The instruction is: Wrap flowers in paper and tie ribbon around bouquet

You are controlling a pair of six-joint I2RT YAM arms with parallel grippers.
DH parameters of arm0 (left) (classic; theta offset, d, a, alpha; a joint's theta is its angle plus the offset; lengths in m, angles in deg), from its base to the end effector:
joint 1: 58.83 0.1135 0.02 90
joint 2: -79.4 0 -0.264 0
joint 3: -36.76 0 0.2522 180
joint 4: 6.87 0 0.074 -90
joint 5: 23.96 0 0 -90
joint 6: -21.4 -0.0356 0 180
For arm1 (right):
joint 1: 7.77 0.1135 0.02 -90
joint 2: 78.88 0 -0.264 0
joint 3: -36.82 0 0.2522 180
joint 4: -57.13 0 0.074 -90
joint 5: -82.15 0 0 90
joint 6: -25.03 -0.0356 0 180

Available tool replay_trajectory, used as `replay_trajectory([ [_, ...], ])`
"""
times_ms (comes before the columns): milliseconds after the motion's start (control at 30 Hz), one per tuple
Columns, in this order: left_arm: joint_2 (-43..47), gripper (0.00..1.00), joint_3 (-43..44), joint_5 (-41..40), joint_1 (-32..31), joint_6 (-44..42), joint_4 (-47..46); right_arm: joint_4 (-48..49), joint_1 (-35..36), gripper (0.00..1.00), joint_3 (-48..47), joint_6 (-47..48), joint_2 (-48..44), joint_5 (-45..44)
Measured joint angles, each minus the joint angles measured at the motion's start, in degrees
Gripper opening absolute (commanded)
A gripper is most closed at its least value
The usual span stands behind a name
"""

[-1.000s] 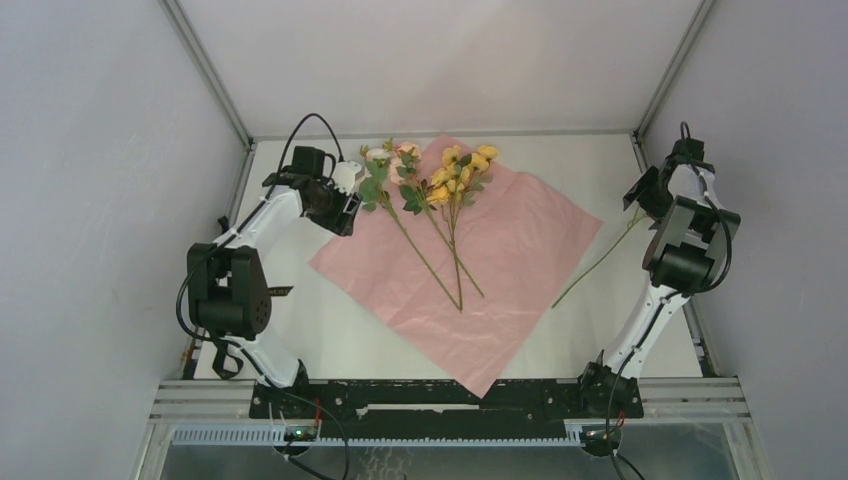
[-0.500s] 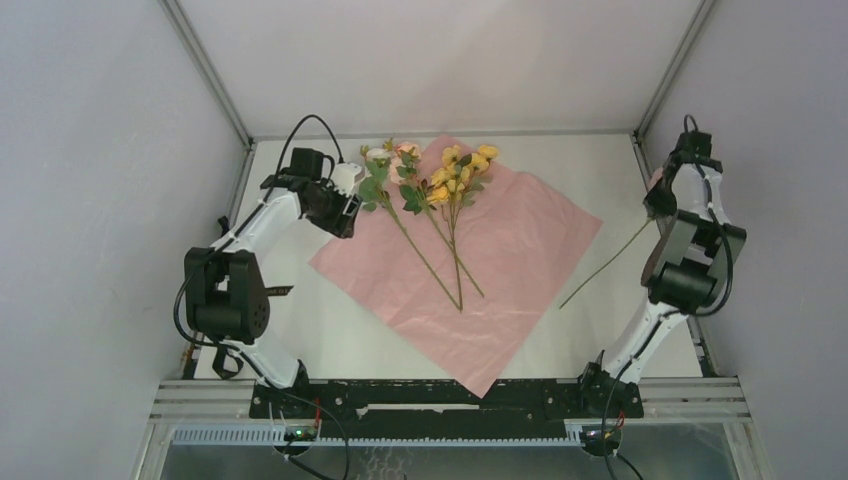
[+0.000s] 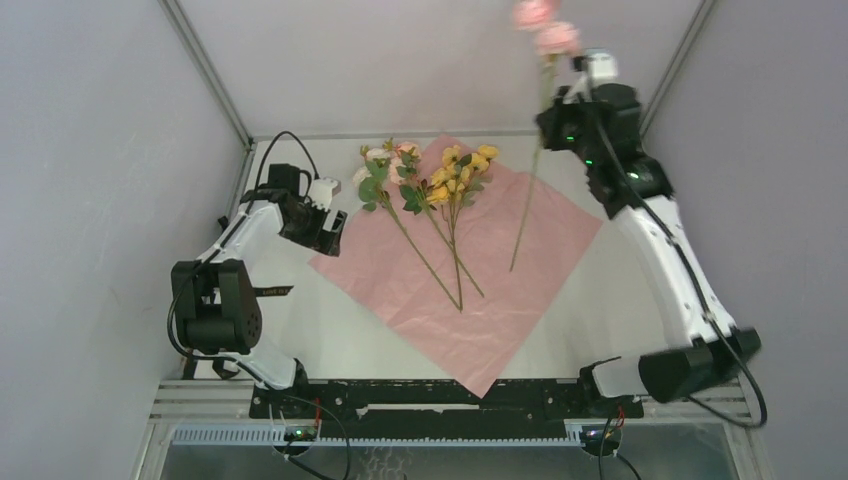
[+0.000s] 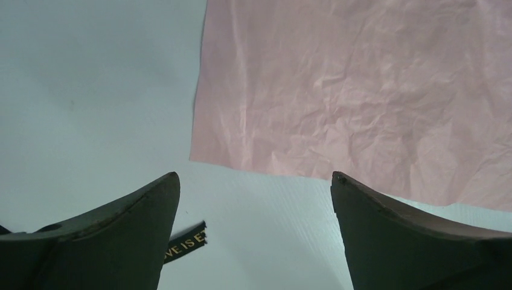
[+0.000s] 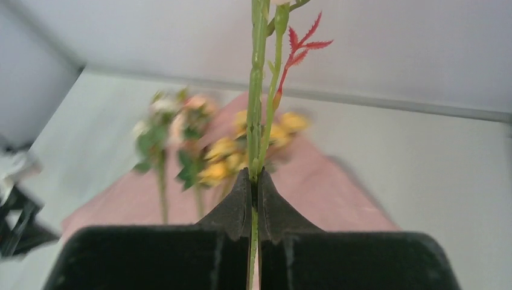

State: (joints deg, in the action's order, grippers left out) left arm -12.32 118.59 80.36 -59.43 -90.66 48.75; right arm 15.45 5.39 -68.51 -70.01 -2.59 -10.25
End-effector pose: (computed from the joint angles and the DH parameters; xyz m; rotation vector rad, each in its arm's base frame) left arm 0.3212 -0.0122 0.2353 0.5956 2.6021 -0.2215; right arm 0.2777 0.0634 0.4684 -0.0971 1.7926 0.1901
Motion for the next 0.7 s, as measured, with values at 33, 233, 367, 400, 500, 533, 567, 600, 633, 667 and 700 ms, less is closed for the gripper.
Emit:
replay_trajectory([
  [33,0.0,1.00,-0.6,-0.3,0.2,0.0,0.3,0.9,2.0,0.00,-0.1,0.0,2.3,2.5],
  [233,-0.1,1.00,-3.3,-1.5,0.4,-0.5,1.6,-0.7,12.2,0.00,-11.1,0.1,30.8,12.9],
  [367,-0.4,1.00,-5.5,-5.7,-0.2,-1.6,0.4,-9.1,15.0,0.15,-25.6,-0.5,50.6,13.0],
  [400,-0.5,1.00,-6.4,-7.5,-0.6,-2.3,-0.2,-10.6,15.4,0.26,-29.4,-1.0,55.1,12.7],
  [500,-1.6,1.00,-8.3,-11.9,-2.3,-3.9,-1.3,-14.5,15.7,0.56,-34.9,-3.0,62.7,11.2],
  [533,-2.4,1.00,-8.5,-13.4,-2.9,-4.4,-1.6,-16.2,15.6,0.62,-35.8,-3.1,64.0,10.4],
  [567,-3.3,1.00,-8.5,-14.6,-3.3,-4.8,-2.2,-17.2,15.4,0.67,-36.1,-3.5,64.4,9.9],
  [600,-4.0,1.00,-8.5,-15.6,-3.5,-5.1,-2.7,-18.3,15.1,0.70,-36.2,-3.6,64.5,9.3],
  [633,-4.7,1.00,-8.7,-16.9,-3.6,-5.4,-3.6,-19.0,14.9,0.74,-36.2,-3.8,64.4,8.9],
  [667,-5.4,1.00,-8.9,-18.6,-3.7,-5.7,-4.5,-19.4,14.8,0.75,-36.1,-3.6,63.8,8.3],
  [700,-5.9,1.00,-8.9,-19.3,-3.8,-5.9,-4.6,-19.2,14.7,0.75,-35.4,-3.5,62.9,7.7],
])
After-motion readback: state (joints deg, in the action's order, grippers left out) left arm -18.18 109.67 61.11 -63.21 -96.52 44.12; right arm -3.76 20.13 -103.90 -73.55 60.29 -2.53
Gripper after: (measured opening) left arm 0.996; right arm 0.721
